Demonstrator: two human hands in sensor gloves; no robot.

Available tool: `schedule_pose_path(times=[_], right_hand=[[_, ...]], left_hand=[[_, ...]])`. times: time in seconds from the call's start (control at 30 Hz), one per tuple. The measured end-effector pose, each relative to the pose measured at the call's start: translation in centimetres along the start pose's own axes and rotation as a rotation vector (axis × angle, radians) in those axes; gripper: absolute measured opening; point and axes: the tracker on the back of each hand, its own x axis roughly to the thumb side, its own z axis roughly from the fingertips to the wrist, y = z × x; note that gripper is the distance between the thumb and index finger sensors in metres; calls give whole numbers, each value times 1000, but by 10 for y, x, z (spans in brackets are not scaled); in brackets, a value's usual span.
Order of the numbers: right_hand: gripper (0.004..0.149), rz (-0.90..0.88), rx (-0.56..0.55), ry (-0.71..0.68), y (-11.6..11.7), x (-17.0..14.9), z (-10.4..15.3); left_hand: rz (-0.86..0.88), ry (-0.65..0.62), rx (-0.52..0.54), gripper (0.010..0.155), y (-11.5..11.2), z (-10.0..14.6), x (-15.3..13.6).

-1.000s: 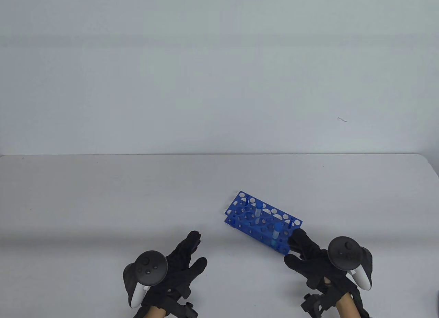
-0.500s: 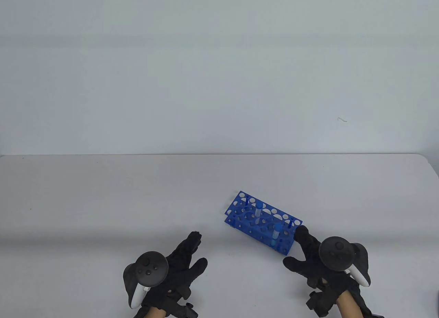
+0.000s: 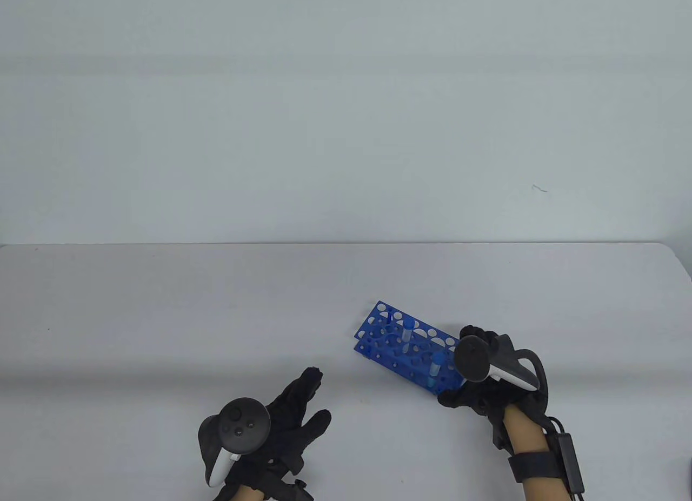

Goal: Press a plastic transfer pipette bulb to move liquid between test tubes

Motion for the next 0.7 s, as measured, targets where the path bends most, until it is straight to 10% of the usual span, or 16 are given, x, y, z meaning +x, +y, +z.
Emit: schedule_pose_path(times=[0.7], right_hand=[[119,-74,44,14,19,-6,-33]], left_hand=[[-52,11,-18,78,-5,0,0]])
